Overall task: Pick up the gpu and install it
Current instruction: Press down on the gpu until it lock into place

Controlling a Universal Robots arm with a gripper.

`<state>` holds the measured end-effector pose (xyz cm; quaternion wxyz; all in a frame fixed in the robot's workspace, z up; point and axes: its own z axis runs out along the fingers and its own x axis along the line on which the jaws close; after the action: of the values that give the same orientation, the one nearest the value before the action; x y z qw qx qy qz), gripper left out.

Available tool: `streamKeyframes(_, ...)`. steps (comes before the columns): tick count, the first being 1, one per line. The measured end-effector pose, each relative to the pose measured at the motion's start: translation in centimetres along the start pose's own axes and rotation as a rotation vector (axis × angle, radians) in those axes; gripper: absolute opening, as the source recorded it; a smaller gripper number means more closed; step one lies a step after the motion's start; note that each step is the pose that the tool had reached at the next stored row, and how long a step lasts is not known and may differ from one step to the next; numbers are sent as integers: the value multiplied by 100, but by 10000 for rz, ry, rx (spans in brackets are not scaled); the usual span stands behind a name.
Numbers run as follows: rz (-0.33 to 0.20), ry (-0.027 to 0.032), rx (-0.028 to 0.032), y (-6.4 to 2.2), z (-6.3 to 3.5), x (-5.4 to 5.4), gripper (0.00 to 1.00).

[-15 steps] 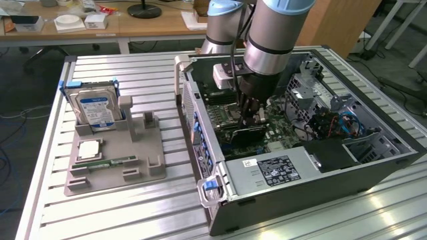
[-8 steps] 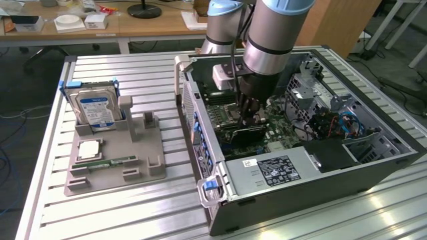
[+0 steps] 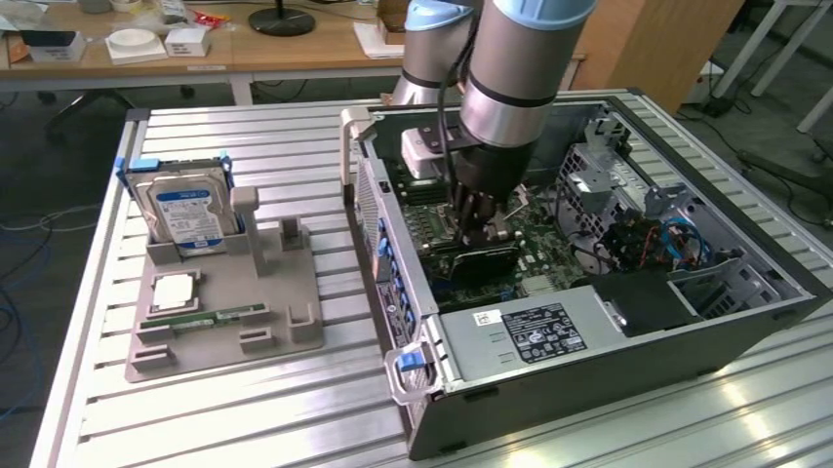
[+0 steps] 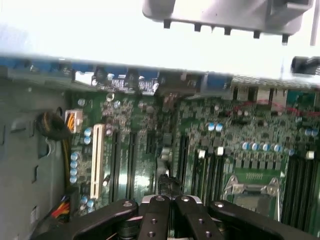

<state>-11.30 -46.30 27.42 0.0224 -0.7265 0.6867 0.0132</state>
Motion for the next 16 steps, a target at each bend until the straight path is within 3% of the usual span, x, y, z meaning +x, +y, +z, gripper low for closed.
streamKeyframes(4,1,-1,2,156,22,-33,10)
streamKeyframes(16,0,-2,-1,322,48,-38,10)
